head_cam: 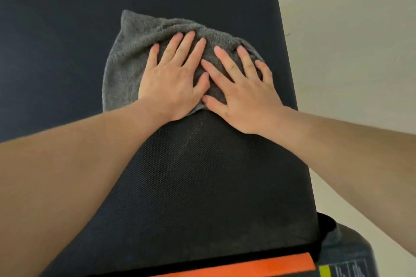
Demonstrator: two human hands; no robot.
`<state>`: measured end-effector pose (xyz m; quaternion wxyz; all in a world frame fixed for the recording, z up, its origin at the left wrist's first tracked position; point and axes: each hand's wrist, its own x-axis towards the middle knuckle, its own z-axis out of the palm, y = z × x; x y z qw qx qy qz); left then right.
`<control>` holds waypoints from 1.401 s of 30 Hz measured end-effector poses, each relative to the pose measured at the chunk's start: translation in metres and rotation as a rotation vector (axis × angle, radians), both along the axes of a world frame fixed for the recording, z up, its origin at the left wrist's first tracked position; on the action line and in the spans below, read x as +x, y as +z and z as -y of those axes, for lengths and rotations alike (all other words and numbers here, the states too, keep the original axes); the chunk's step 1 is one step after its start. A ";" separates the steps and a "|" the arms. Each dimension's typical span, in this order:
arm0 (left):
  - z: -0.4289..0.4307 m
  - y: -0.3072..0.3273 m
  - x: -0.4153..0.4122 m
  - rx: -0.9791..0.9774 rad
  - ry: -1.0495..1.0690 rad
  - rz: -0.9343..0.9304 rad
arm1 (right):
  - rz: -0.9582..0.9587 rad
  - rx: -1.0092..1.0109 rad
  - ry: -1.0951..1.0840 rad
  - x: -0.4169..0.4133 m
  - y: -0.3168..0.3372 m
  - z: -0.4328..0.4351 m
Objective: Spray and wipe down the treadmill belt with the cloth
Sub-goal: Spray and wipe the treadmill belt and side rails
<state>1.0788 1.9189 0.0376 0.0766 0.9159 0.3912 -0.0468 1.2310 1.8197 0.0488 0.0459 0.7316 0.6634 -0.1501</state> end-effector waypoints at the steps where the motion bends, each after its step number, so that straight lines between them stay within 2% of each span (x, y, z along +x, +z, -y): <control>1: -0.001 0.000 -0.001 0.000 -0.002 -0.007 | -0.007 -0.015 -0.003 -0.002 0.001 0.000; 10: -0.007 0.002 0.001 -0.009 -0.015 0.014 | -0.039 -0.142 0.002 0.002 0.009 -0.009; 14: 0.016 0.001 0.001 -0.011 0.077 0.019 | -0.035 -0.177 0.040 0.002 0.012 -0.006; 19: 0.102 0.008 0.005 -0.046 0.370 0.012 | -0.036 -0.206 0.282 0.013 0.022 0.036; 21: 0.136 0.006 0.009 -0.094 0.427 0.013 | -0.038 -0.255 0.338 0.019 0.022 0.060; 27: 0.261 0.013 0.061 -0.201 0.708 -0.019 | -0.078 -0.340 0.591 0.067 0.042 0.142; 33: 0.268 0.004 0.068 -0.130 0.791 -0.018 | -0.126 -0.346 0.648 0.078 0.041 0.145; 40: 0.277 0.004 0.076 -0.109 0.792 -0.075 | -0.054 -0.335 0.946 0.119 0.038 0.103; 42: 0.266 0.007 0.082 -0.097 0.806 -0.078 | -0.079 -0.256 0.969 0.127 0.030 0.076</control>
